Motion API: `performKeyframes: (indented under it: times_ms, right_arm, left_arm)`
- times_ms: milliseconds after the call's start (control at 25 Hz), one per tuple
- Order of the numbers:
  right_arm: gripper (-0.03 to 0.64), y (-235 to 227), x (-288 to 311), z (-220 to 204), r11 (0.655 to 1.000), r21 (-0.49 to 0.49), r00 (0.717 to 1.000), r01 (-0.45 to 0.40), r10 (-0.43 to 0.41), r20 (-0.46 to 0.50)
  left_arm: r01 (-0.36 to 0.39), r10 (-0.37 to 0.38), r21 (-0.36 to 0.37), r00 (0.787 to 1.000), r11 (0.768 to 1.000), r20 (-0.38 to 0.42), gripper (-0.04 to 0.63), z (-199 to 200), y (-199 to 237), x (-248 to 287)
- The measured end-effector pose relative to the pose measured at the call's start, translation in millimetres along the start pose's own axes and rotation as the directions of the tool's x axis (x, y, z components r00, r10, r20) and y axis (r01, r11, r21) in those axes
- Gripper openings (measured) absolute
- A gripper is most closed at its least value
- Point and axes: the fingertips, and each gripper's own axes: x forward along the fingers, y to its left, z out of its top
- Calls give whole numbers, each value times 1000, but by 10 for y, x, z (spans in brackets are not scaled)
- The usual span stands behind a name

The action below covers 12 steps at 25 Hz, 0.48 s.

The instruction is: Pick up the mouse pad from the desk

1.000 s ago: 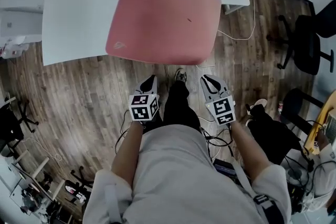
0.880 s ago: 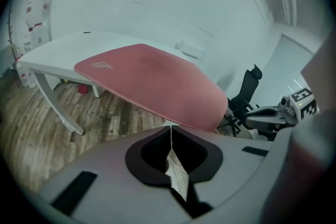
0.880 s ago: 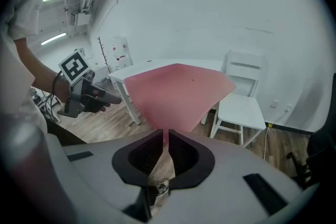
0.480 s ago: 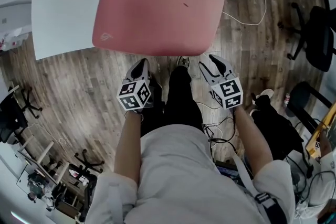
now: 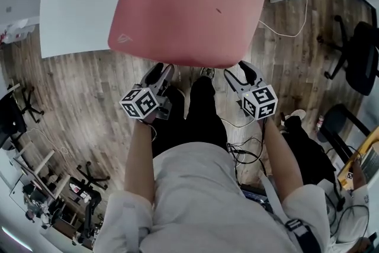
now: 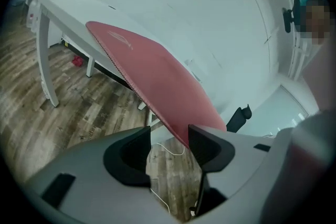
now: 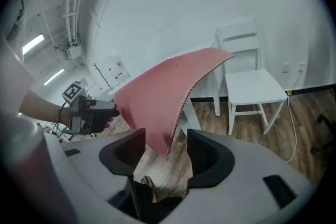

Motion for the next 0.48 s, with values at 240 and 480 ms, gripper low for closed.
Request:
performKeyframes:
  times_ms: [240, 480]
  right_arm:
    - [242, 31, 188, 21, 997, 40, 998, -62, 62, 4]
    - [241, 94, 227, 15, 995, 47, 996, -87, 88, -25]
  left_arm:
    - [47, -46, -65, 999, 997, 18, 216, 39, -13, 167]
    - [58, -56, -77, 998, 995, 23, 215, 90, -65, 277]
